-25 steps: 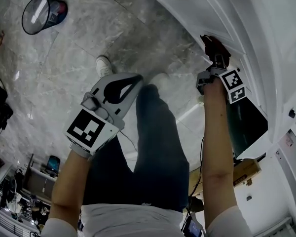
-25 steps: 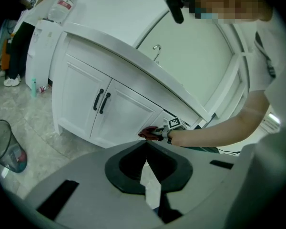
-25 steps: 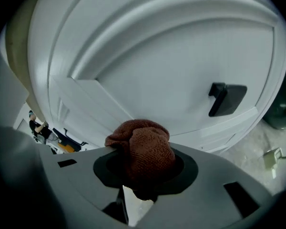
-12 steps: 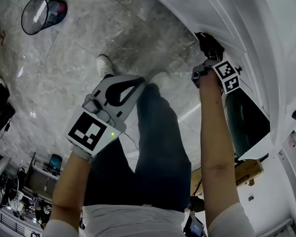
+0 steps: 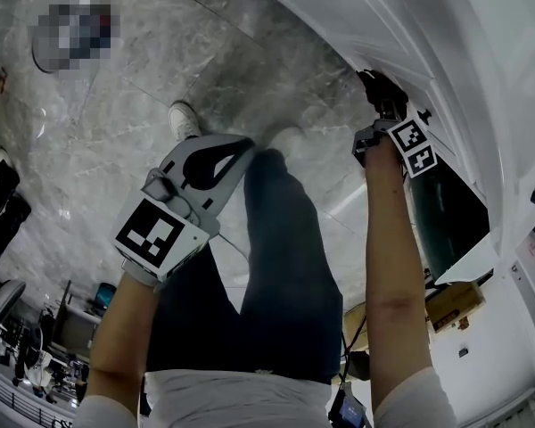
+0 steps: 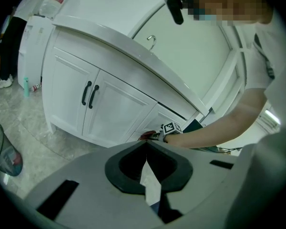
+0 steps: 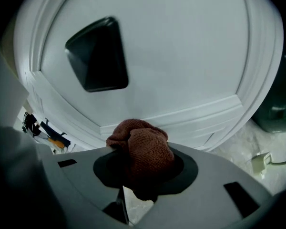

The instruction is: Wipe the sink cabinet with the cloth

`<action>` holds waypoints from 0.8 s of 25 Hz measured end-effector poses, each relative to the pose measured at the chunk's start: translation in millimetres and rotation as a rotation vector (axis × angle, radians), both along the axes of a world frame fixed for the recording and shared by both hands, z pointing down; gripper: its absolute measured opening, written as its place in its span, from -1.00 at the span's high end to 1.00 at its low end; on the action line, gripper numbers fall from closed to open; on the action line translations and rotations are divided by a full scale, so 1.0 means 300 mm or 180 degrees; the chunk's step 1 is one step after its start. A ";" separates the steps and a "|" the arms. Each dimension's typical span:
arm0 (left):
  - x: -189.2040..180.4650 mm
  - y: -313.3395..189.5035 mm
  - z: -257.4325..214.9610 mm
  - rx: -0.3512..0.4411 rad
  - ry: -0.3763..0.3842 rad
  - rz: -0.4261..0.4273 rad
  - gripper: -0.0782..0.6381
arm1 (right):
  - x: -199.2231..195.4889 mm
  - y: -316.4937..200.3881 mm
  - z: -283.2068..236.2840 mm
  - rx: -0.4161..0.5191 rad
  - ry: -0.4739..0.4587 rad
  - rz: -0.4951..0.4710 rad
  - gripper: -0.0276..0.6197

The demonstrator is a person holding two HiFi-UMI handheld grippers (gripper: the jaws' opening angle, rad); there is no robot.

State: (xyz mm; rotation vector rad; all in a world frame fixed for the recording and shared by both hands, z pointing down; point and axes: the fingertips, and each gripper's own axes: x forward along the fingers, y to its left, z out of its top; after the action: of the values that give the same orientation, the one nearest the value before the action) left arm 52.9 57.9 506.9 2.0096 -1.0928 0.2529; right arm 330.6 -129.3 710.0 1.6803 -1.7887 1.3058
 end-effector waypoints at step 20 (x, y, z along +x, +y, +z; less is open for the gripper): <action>0.293 -0.053 -0.018 0.0007 -0.0001 0.0278 0.75 | 0.530 0.099 -0.048 -0.0099 0.0222 0.0249 0.51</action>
State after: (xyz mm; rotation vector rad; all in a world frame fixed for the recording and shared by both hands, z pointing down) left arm 140.7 42.1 501.7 2.0619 -1.0072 0.2973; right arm 489.5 -99.6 695.6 1.7727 -1.6705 1.2840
